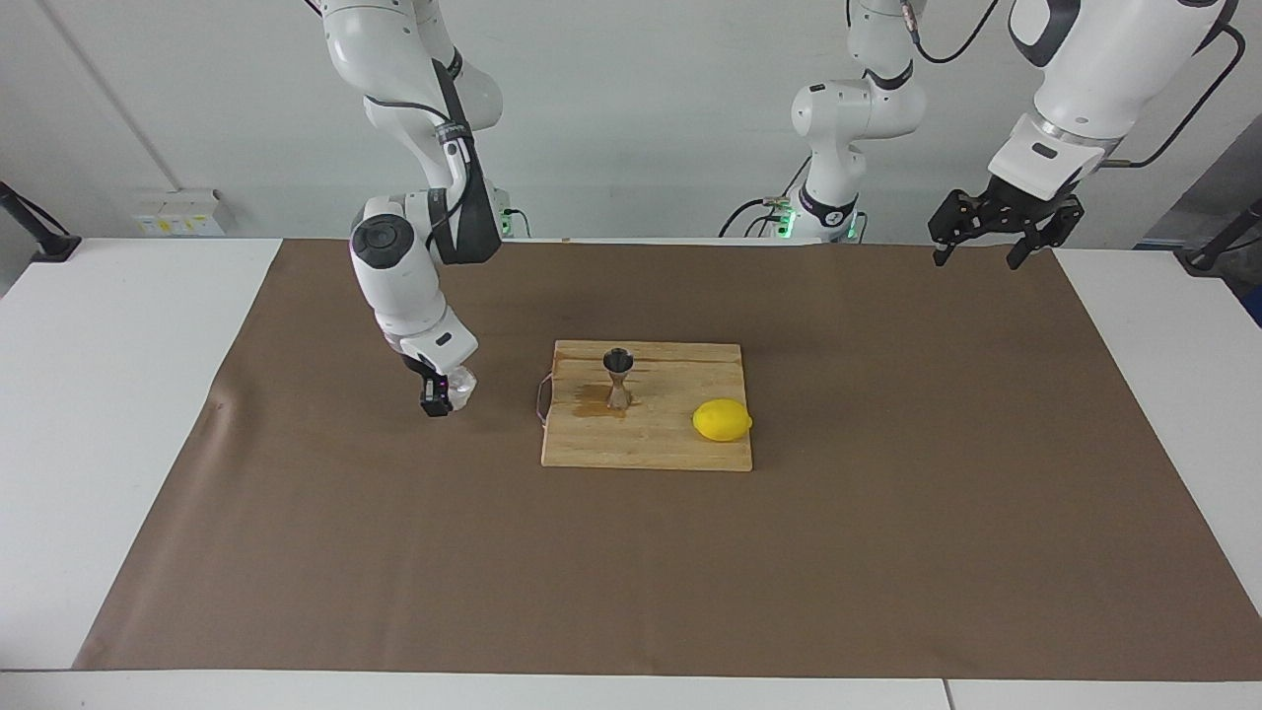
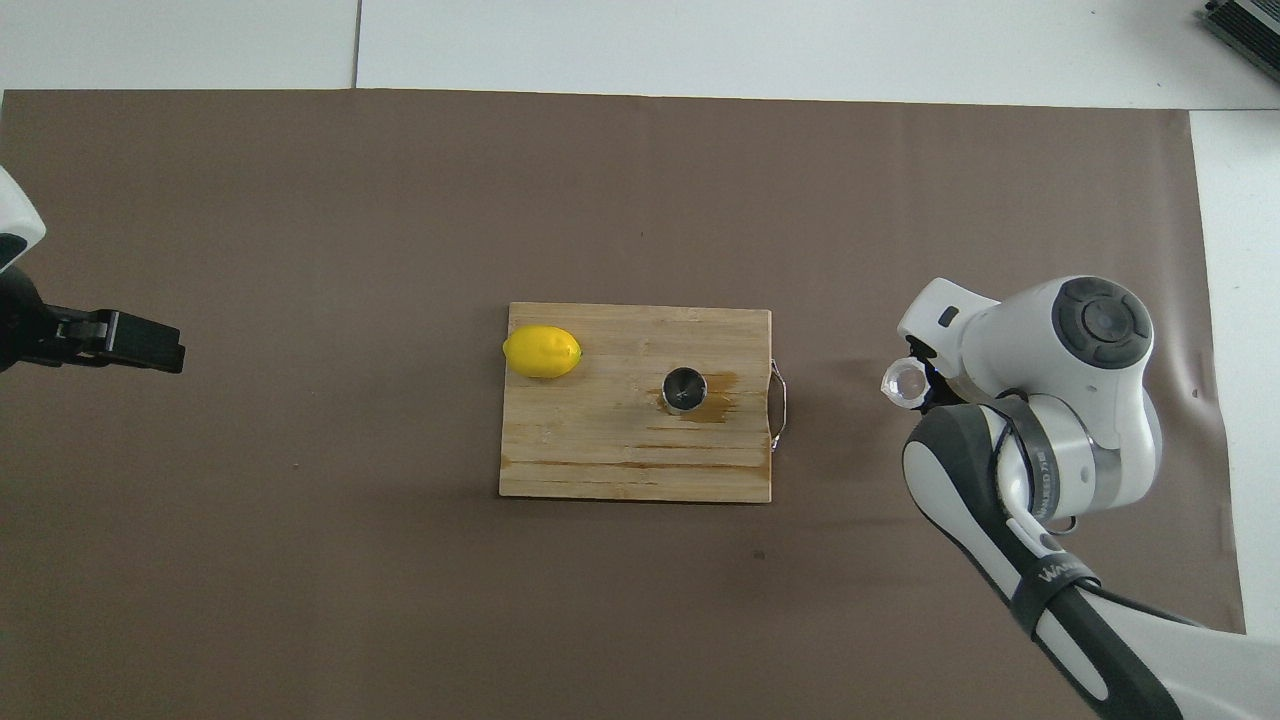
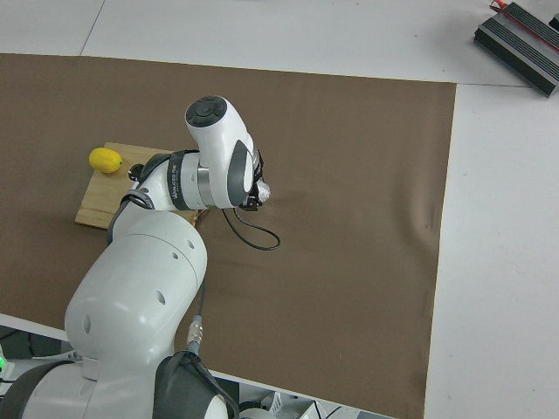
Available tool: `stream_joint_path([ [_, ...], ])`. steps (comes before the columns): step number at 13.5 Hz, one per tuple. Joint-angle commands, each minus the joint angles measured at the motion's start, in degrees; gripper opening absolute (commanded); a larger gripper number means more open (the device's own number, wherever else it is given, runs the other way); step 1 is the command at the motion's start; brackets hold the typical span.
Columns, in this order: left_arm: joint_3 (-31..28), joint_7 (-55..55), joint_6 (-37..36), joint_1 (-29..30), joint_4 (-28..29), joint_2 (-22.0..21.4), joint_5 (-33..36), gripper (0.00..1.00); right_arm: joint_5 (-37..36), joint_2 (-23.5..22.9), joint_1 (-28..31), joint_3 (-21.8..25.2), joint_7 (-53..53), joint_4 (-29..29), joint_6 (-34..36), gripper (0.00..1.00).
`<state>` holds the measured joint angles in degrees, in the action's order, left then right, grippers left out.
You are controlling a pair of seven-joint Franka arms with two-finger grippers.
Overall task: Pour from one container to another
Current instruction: 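Lower the white cup onto the table beside the board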
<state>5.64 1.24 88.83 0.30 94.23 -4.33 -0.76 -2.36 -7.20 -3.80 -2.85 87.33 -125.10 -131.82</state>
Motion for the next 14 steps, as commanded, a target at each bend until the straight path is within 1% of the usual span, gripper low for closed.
stream_joint_path([
  [1, -0.2, 0.3, -0.5, 0.1, 1.0, -1.3, -0.6, 1.00, 3.7, 2.4, 3.0, -0.7, 5.9, -4.7, -3.0, 0.14],
  [4, -0.2, 0.2, -0.5, 0.1, 1.0, -1.3, -0.6, 1.00, 8.8, 2.3, 5.8, -0.7, 13.5, -5.2, -3.4, 0.14],
  [7, -0.2, 0.3, -0.5, 0.1, 1.0, -1.3, -0.6, 1.00, 10.3, 1.8, 8.2, -0.7, 18.4, -6.0, -3.5, 0.14],
  [9, -0.1, 0.2, -0.5, 0.1, 1.0, -1.3, -0.6, 1.00, 13.3, 1.8, 9.6, -0.7, 22.3, -6.6, -3.6, 0.15],
  [10, -0.2, 0.2, -0.5, 0.1, 1.0, -1.3, -0.6, 1.00, 15.6, 1.8, 10.5, -0.7, 24.4, -7.3, -3.6, 0.17],
  [12, -0.2, 0.3, -0.5, 0.1, 1.0, -1.3, -0.6, 1.00, 16.4, 1.8, 10.9, -0.6, 26.1, -7.7, -3.6, 0.30],
  [13, -0.2, 0.3, -0.5, 0.1, 1.0, -1.3, -0.6, 1.00, 16.4, 1.8, 11.4, -0.6, 26.7, -7.8, -3.6, 0.32],
  [14, -0.1, 0.2, -0.5, 0.1, 1.0, -1.3, -0.6, 1.00, 16.4, 1.8, 11.8, -0.6, 27.8, -8.1, -3.7, 0.36],
])
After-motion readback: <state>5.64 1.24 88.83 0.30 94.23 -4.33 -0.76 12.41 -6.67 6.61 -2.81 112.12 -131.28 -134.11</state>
